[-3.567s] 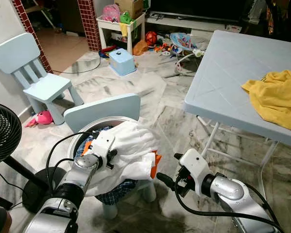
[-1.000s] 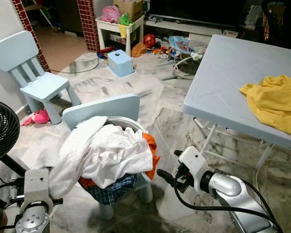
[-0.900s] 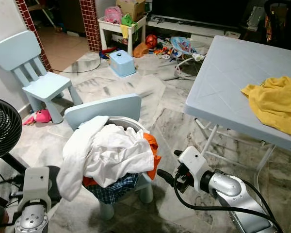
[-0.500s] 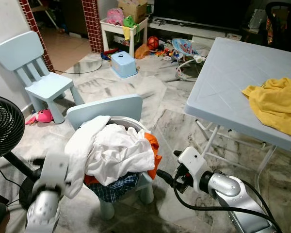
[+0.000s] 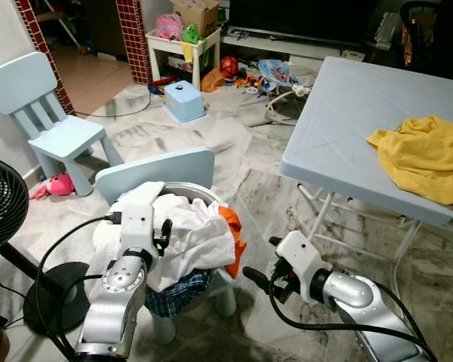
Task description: Hang hanger
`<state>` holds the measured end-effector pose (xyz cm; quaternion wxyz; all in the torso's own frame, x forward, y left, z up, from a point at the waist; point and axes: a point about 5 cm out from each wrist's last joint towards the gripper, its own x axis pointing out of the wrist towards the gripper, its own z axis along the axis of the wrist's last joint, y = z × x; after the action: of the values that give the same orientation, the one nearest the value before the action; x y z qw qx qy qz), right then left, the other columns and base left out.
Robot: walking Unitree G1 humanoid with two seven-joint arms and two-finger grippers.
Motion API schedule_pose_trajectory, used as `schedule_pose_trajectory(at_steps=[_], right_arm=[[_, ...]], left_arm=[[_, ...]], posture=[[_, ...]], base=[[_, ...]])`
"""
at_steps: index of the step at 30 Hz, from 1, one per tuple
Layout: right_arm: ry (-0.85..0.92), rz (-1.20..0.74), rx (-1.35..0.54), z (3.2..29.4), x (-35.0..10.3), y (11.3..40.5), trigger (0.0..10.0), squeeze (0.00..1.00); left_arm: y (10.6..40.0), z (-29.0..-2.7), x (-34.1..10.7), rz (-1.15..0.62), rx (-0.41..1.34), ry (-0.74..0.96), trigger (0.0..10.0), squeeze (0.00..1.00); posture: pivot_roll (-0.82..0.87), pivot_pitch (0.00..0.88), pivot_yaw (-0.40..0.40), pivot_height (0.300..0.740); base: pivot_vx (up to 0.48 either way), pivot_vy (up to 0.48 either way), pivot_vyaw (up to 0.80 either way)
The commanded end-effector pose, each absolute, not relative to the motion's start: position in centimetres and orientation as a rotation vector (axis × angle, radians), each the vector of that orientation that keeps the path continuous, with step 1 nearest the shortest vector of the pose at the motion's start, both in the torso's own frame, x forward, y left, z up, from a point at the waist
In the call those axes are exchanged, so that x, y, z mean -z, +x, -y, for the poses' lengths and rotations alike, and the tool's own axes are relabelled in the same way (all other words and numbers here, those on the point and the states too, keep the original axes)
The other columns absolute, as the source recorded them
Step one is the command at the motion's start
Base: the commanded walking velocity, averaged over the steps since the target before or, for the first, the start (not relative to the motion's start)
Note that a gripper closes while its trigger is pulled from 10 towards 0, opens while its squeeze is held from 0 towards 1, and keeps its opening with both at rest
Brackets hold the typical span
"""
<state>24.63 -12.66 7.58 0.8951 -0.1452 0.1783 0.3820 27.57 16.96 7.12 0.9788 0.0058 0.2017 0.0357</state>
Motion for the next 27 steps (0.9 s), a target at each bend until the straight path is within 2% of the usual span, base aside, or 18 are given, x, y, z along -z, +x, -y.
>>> schedule_pose_trajectory(at_steps=[1,7,8,9,12,13,14,15,16,27], right_arm=[[-0.312,-0.358,-0.791,12.7,-7.9,24.6,10.0,0.0],[-0.303,-0.359,-0.789,12.5,-7.8,24.3,10.0,0.0],[-0.304,-0.36,-0.79,12.5,-7.8,24.2,10.0,0.0],[-0.306,-0.36,-0.786,12.7,-7.9,24.2,10.0,0.0],[-0.309,-0.36,-0.779,12.9,-7.9,24.3,10.0,0.0],[-0.311,-0.36,-0.779,12.9,-8.0,24.3,10.0,0.0],[-0.312,-0.36,-0.779,13.0,-8.0,24.3,10.0,0.0],[-0.312,-0.36,-0.779,13.0,-8.0,24.3,10.0,0.0],[-0.311,-0.361,-0.779,13.0,-8.0,24.3,10.0,0.0],[-0.326,-0.369,-0.817,13.1,-8.2,24.2,10.0,0.0]], left_arm=[[27.4,-17.5,-6.4,-0.453,-0.107,0.0,10.0,1.0],[27.5,-17.6,-5.9,-0.502,-0.081,0.002,10.0,1.0],[27.5,-17.6,-5.8,-0.516,-0.057,0.002,10.0,0.65],[27.7,-17.7,-5.5,-0.527,-0.048,0.006,10.0,0.0],[27.9,-17.7,-5.4,-0.535,-0.038,0.001,10.0,0.0],[28.1,-17.8,-5.3,-0.536,-0.037,-0.006,9.2,0.0],[28.4,-17.9,-5.3,-0.538,-0.035,-0.01,2.8,0.0],[28.5,-17.9,-5.2,-0.539,-0.032,-0.013,2.8,0.0],[28.6,-17.9,-5.2,-0.539,-0.029,-0.014,0.0,0.0],[28.8,-17.4,-4.0,-0.59,0.039,-0.04,0.0,0.0]], posture=[[-0.08,0.054,-0.006,0.74],[-0.08,0.057,-0.003,0.74],[-0.09,0.056,-0.001,0.74],[-0.09,0.056,-0.001,0.74],[-0.09,0.055,0.003,0.74],[-0.1,0.053,0.006,0.74],[-0.1,0.052,0.007,0.74],[-0.1,0.052,0.007,0.74],[-0.1,0.052,0.007,0.74],[-0.11,0.049,-0.004,0.74]], base=[[0.0,0.0,0.0],[0.0,0.0,0.0],[0.0,0.0,0.0],[0.0,0.0,0.0],[0.0,0.0,0.0],[0.0,0.0,0.0],[0.0,0.0,0.0],[0.0,0.0,0.0],[0.0,0.0,0.0],[0.0,0.0,0.0]])
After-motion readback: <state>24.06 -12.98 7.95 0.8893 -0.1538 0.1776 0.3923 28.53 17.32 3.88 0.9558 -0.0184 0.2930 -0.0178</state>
